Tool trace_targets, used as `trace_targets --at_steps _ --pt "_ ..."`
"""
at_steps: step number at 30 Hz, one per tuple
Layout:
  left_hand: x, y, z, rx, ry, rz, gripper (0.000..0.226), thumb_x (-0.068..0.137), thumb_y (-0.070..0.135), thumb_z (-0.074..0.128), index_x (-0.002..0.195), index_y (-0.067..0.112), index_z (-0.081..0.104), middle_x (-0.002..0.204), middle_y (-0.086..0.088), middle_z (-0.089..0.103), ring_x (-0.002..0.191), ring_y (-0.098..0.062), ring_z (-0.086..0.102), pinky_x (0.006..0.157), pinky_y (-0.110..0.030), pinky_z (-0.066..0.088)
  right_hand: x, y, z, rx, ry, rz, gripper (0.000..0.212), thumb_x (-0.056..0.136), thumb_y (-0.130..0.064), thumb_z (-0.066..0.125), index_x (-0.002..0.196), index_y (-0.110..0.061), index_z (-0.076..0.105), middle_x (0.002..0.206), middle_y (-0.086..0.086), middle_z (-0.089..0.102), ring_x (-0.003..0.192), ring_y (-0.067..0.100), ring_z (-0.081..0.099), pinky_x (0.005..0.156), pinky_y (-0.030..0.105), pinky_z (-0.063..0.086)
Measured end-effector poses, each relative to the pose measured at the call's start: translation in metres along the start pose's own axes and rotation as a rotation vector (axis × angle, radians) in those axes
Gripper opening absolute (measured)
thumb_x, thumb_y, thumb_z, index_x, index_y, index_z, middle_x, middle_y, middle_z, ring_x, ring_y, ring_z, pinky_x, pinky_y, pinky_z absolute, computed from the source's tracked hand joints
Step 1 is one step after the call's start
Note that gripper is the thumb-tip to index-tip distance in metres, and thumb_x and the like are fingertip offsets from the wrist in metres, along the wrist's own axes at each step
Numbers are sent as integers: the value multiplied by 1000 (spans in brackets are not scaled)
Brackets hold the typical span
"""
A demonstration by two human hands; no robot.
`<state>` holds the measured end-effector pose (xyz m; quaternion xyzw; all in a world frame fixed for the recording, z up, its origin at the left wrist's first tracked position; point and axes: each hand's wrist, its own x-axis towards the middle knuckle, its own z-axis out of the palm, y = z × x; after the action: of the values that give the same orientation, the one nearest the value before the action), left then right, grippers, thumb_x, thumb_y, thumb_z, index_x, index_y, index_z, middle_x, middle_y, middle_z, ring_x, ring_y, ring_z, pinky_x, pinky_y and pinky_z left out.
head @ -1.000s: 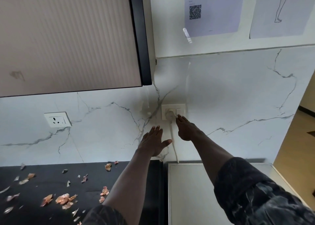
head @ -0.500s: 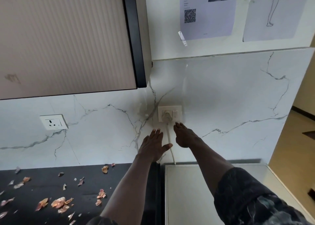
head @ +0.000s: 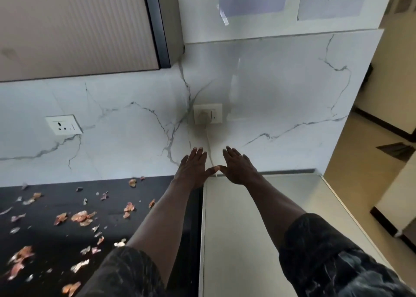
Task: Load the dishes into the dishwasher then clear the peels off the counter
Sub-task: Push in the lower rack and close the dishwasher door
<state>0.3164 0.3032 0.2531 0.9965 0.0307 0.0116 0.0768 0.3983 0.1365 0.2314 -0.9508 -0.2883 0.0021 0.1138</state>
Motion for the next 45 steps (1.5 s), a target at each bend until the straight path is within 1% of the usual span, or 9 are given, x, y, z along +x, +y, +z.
trace_targets --at_steps 9,13,19,27,33,39,41,44,45 --pt "-73 -3 23 28 -55 26 86 98 69 26 161 13 8 169 -5 -4 155 -19 -10 125 -44 0 -99 -10 16 -15 27 124 79 102 -60 35 161 -14 11 169 11 2 155 29 6 124 51 13" --pt "-123 -7 47 23 -123 41 86 99 68 25 161 11 8 169 -5 -4 155 -21 -9 126 -45 0 -155 -26 42 -11 -28 188 80 101 -62 35 160 -12 14 169 10 6 155 27 7 124 51 14" --pt "-210 -12 107 -70 -202 47 85 99 67 25 161 10 12 169 -6 0 155 -20 -8 125 -44 0 -242 -59 82 -33 -138 260 79 102 -60 35 160 -11 15 168 12 9 155 28 9 123 51 14" --pt "-299 11 159 -102 -194 135 84 99 67 28 160 11 17 169 -7 3 156 -22 -6 126 -46 1 -326 -76 139 -32 -185 233 74 102 -56 39 157 -8 22 167 13 15 154 30 14 122 50 19" --pt "-337 33 190 -81 -205 127 82 100 66 29 160 11 18 169 -8 3 156 -22 -5 125 -46 1 -378 -75 178 -11 -218 194 69 103 -49 43 154 -6 26 166 12 18 154 28 15 121 50 21" --pt "-386 54 217 -138 -130 87 82 100 65 32 159 10 19 169 -8 1 156 -23 -2 125 -45 6 -435 -77 214 15 -141 109 65 102 -41 49 152 -3 33 162 15 29 150 32 26 119 47 29" --pt "-405 61 231 -138 -67 73 82 100 64 35 159 10 21 169 -8 3 156 -24 1 125 -45 10 -453 -75 229 16 -214 88 66 102 -40 48 154 -3 30 163 16 26 151 32 24 119 46 29" --pt "-436 67 250 -148 42 38 77 100 56 45 157 8 27 168 -11 12 155 -27 11 124 -44 18 -472 -74 252 -6 -358 74 71 103 -41 45 158 -4 19 167 13 13 154 29 14 121 48 26" --pt "-446 68 256 -151 46 24 76 100 54 47 157 8 27 168 -11 13 155 -28 13 123 -43 19 -476 -73 257 -13 -394 68 72 104 -41 45 158 -4 16 168 13 11 155 28 11 120 49 26"
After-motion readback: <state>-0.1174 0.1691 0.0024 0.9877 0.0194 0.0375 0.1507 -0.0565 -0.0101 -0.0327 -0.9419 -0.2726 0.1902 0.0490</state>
